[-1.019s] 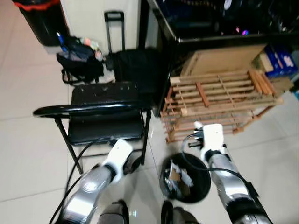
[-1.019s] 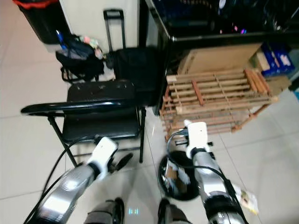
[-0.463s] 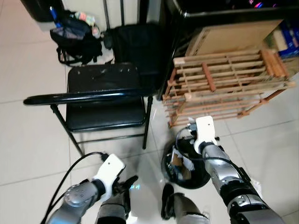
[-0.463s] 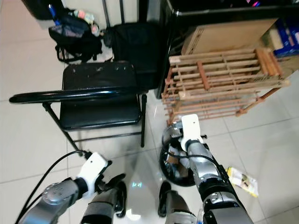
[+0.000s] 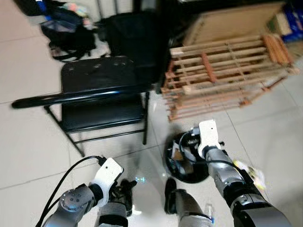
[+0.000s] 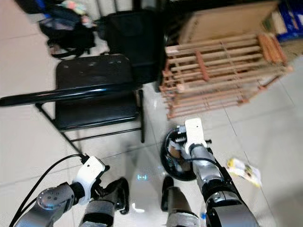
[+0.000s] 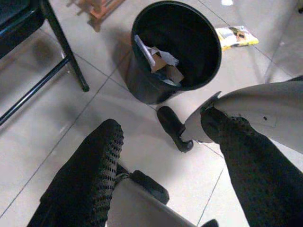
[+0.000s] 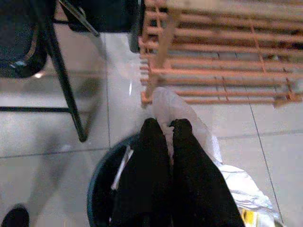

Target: Picking trash to rubbish bin

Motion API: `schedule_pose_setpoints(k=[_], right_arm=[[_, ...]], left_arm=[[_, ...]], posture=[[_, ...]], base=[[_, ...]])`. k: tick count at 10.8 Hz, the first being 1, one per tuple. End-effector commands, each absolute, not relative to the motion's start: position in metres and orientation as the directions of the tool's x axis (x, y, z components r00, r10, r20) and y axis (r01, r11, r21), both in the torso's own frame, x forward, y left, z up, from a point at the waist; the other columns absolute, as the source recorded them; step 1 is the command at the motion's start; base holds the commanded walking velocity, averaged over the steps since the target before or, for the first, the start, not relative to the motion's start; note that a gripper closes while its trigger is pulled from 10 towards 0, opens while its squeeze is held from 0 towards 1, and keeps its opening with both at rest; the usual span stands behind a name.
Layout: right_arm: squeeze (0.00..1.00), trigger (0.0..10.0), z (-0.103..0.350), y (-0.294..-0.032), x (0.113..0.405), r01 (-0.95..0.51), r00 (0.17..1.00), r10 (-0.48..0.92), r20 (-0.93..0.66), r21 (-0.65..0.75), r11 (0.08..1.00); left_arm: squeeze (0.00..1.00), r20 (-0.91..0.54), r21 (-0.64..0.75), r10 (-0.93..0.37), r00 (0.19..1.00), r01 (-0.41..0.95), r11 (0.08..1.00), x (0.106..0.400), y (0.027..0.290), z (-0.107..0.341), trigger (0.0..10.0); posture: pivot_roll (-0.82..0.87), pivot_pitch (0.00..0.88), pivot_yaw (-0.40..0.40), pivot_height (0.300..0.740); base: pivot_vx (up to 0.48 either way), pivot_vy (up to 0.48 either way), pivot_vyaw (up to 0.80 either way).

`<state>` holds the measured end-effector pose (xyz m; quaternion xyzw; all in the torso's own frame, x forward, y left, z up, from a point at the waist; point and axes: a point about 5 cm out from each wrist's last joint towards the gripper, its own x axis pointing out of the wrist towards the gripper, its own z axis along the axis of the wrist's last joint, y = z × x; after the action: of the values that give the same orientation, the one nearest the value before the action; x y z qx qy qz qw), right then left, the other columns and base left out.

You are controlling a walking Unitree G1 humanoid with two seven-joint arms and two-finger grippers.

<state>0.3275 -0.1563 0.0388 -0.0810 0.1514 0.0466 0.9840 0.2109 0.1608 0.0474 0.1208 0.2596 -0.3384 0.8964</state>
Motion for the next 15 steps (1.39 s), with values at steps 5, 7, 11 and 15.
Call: schedule_pose_setpoints(k=[5,7,11,15], right_arm=[[0.00,10.0,0.022,-0.163,0.316,-0.099,0.930,0.041,-0.365,-0.140,0.985],[0.00,10.0,0.015,-0.161,0.311,-0.116,0.910,0.047,-0.411,-0.143,0.983],[0.00,10.0,-0.003,-0.154,0.300,-0.131,0.850,0.055,-0.524,-0.109,0.985],[0.00,10.0,-0.007,-0.145,0.296,-0.149,0.830,0.078,-0.552,-0.085,0.985]], left_arm=[[0.00,-0.577,0.015,-0.551,0.603,0.682,0.731,0.204,0.159,0.043,10.0],[0.00,-0.580,0.015,-0.548,0.602,0.681,0.732,0.204,0.159,0.043,10.0],[0.00,-0.596,0.019,-0.544,0.591,0.688,0.726,0.200,0.166,0.045,10.0],[0.00,-0.602,0.021,-0.543,0.586,0.691,0.723,0.199,0.168,0.047,10.0]], posture=[[0.44,0.405,-0.059,0.740],[0.44,0.411,-0.054,0.740],[0.47,0.437,-0.033,0.740],[0.47,0.441,-0.025,0.740]], base=[[0.000,0.000,-0.43],[0.000,0.000,0.00],[0.000,0.000,0.00],[0.000,0.000,0.00]])
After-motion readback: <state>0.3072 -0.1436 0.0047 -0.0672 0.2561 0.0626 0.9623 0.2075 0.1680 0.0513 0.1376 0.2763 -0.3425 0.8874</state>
